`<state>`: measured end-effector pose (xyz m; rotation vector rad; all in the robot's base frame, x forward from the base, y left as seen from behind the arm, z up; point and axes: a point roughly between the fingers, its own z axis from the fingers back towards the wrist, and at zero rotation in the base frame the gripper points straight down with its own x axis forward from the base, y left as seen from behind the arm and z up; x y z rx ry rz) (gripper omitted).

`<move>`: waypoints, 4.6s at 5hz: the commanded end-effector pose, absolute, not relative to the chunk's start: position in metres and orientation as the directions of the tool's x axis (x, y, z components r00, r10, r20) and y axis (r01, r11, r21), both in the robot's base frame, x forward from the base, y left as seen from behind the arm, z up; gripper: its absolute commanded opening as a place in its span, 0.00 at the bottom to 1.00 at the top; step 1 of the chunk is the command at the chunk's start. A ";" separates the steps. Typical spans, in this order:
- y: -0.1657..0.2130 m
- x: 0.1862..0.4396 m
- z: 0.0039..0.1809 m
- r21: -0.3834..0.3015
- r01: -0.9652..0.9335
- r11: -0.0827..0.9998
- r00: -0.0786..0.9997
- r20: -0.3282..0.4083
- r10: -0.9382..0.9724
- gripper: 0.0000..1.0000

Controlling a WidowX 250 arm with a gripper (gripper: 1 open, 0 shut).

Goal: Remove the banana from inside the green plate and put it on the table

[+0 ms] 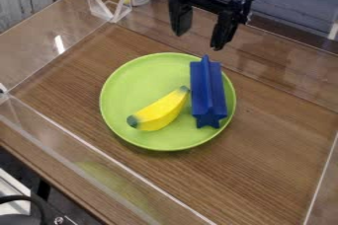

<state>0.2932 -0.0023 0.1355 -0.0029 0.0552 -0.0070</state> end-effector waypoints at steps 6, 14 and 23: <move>0.045 0.245 0.058 -0.015 0.265 0.964 0.962 -0.061 -0.266 1.00; 0.042 0.259 0.044 -0.067 0.279 0.958 0.958 0.090 -0.272 1.00; 0.041 0.265 0.073 -0.095 0.239 0.966 0.965 0.136 -0.225 0.00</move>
